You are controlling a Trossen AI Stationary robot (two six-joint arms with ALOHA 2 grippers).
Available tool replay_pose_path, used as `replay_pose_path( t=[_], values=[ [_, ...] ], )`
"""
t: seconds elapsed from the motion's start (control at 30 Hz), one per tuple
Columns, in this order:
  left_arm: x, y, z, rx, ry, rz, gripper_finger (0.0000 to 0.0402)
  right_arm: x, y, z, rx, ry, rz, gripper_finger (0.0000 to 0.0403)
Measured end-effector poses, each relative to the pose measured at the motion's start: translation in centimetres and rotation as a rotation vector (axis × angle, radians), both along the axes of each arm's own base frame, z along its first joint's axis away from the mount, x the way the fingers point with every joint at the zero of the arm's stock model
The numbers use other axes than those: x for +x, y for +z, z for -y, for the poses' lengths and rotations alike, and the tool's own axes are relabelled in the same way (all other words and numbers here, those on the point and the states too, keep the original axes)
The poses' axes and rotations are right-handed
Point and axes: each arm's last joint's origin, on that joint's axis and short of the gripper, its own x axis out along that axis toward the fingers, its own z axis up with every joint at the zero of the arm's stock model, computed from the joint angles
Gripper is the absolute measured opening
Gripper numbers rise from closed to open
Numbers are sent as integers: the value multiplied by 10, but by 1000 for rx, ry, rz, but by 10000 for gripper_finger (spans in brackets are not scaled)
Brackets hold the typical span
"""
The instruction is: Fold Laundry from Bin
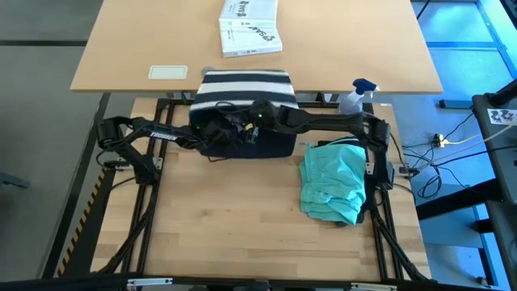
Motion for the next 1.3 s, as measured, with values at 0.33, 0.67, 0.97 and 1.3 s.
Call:
replay_pose_path(
  t=[0.33,0.67,0.97,1.3],
  values=[
    [12,67,52,54,-145,146,2,-25,59,7,-84,-87,128,321],
    [-13,127,121,0,-242,216,1,-47,66,53,-102,-189,135,321],
    [-28,175,174,-8,-407,365,0,-66,66,92,-92,-278,161,321],
    [-43,254,196,265,-395,440,0,-89,76,133,-156,-370,231,321]
  ],
)
